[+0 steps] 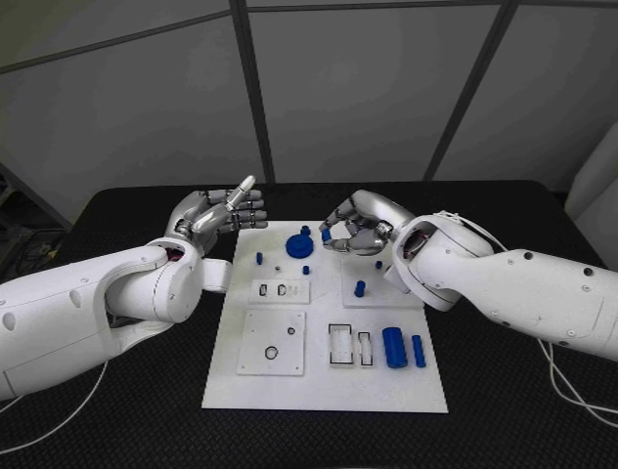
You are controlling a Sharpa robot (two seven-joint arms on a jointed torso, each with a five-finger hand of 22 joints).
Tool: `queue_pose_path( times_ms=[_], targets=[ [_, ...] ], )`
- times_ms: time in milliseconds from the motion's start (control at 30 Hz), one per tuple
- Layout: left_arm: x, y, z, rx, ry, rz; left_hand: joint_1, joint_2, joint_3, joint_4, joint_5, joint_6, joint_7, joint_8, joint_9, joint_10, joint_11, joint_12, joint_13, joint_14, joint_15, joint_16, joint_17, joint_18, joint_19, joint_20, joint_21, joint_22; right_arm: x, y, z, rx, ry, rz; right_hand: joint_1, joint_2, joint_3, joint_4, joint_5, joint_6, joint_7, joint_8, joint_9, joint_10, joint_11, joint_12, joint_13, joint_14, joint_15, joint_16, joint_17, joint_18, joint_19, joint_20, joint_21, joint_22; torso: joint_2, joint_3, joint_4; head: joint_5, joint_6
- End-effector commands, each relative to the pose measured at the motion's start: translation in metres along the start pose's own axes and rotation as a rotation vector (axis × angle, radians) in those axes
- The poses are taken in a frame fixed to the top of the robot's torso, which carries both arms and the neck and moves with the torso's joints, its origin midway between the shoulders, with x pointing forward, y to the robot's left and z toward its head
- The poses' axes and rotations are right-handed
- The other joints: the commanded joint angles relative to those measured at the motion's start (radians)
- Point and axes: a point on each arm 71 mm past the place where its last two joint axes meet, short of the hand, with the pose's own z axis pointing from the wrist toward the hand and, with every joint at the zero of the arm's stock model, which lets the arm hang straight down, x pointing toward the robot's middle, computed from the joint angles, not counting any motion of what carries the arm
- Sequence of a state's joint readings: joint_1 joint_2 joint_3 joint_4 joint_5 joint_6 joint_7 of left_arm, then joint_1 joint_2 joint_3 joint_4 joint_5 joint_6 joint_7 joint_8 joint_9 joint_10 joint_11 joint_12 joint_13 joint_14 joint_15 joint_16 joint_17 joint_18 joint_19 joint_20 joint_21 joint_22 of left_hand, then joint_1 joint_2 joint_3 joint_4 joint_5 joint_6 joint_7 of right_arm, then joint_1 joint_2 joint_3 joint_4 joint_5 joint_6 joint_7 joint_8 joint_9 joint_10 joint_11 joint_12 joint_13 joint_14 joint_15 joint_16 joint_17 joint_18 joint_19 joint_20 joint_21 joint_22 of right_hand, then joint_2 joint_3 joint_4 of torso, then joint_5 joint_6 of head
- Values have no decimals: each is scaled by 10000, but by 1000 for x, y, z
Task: Assemble the parts on the task board
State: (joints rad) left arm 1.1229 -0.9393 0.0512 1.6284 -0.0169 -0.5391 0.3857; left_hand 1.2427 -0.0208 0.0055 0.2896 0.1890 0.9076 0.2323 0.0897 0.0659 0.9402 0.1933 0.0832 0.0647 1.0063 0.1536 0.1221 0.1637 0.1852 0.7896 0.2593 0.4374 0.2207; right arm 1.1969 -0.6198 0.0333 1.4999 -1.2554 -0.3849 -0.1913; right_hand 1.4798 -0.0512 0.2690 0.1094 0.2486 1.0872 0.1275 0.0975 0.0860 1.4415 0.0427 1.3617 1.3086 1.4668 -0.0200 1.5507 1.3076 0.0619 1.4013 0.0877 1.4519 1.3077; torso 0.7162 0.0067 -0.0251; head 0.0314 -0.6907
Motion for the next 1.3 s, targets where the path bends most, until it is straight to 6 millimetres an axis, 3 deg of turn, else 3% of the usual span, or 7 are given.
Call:
queue_pose_path(
  times_ms=[33, 400, 533, 1300],
  targets=[
    [1, -2, 1, 87, 130, 12, 89, -26, -67, 3, -40, -29, 21, -43, -1, -85, 12, -30, -7, -43, -11, -31, 15, -59, -86, -10, 25, 8, 8, 5, 4, 470, 184, -527, -112, -35, 61, -19, -43, 177, -45, 79, 27, -67, -33, -84, 673, 934, -71, 5, 2160, -92, 74, -19, 41, 230, -16, -4, -1, 124, -61],
    [-3, -2, 0, 119, 53, 47, 88, -15, -74, 9, -41, -7, 10, -38, 4, -68, 4, -23, -3, -33, -14, -37, 23, -57, -92, -8, 28, 9, 48, 22, 12, 249, 803, -1206, -319, -106, 53, 24, -151, 142, -33, 65, 18, -122, -22, -159, 621, 931, -67, -3, 2145, -94, 79, -21, 40, 237, 15, 26, 2, 347, -187],
    [-3, -3, 0, 120, 46, 51, 88, -15, -74, 9, -41, -7, 10, -38, 4, -68, 4, -23, -3, -33, -14, -37, 23, -57, -92, -8, 28, 9, 60, 25, 11, 163, 1029, -1427, -357, -121, 46, 33, -165, 138, -33, 64, 17, -123, -20, -161, 620, 928, -67, -8, 2132, -94, 78, -21, 37, 234, 15, 14, -14, 400, -222],
    [-2, -2, 0, 111, 87, 32, 88, -15, -74, 9, -41, -7, 10, -38, 4, -68, 4, -23, -3, -33, -14, -37, 23, -57, -92, -8, 28, 9, 87, 30, 12, 21, 1492, -1676, -483, -178, 14, 60, -123, 137, -36, 67, 17, -107, -22, -140, 642, 933, -66, 0, 2153, -96, 86, -20, 39, 245, 11, 15, -11, 514, -362]
  ],
)
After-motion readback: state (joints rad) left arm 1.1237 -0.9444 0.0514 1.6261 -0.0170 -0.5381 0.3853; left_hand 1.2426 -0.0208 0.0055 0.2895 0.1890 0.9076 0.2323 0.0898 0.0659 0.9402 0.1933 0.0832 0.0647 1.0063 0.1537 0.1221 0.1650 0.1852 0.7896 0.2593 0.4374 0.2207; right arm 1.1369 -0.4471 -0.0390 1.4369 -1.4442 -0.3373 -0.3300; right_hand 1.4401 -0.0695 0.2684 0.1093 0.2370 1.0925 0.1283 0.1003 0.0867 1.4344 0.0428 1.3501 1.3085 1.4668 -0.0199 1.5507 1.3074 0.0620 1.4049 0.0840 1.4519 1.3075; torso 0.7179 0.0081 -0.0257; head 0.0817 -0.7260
